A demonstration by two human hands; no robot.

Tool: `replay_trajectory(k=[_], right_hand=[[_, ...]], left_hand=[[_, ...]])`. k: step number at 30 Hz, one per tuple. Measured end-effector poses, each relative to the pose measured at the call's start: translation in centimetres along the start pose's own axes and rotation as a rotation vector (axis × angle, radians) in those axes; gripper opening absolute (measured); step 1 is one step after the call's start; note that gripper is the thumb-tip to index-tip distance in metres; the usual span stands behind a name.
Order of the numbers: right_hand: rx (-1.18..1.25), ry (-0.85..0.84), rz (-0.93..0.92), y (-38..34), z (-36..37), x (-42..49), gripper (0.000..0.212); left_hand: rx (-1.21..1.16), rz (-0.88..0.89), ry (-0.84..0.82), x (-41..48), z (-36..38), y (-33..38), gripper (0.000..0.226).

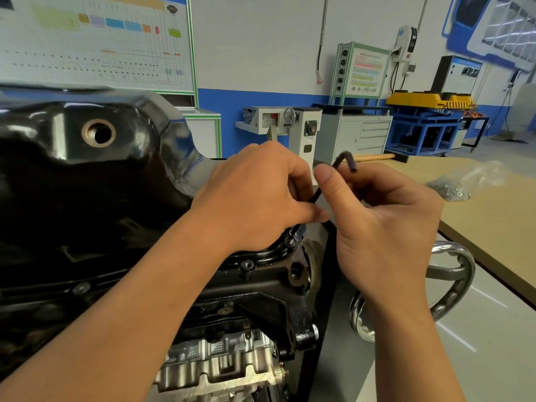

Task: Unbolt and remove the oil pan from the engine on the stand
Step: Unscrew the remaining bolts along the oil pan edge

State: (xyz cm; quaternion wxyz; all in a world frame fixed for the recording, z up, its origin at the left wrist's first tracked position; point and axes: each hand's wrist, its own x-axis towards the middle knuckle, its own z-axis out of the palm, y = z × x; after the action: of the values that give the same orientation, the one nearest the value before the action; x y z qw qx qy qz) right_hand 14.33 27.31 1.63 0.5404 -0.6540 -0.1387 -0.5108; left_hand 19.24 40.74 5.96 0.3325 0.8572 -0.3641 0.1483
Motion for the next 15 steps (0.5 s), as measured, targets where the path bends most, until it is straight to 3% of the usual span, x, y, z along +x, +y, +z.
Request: replay_trajectory(k=[5,10,15], right_hand=[[-0.095,-0.135,-0.022,0.18,-0.06,0.07,0.014],[-0.060,-0.087,0.002,0.17,0.03,-0.15,0.005],[-0.074,-0.039,0.009,0.26,-0.03,-0.12,0.003]], left_hand=[[0.003,0.064,-0.160,0.04,-0.91,0.15,0.014],[-0.030,0.033,-0.024,-0.03,-0.34,0.06,0.009],[0.034,0.016,0.025,-0.05,0.01,-0.02,0.027]])
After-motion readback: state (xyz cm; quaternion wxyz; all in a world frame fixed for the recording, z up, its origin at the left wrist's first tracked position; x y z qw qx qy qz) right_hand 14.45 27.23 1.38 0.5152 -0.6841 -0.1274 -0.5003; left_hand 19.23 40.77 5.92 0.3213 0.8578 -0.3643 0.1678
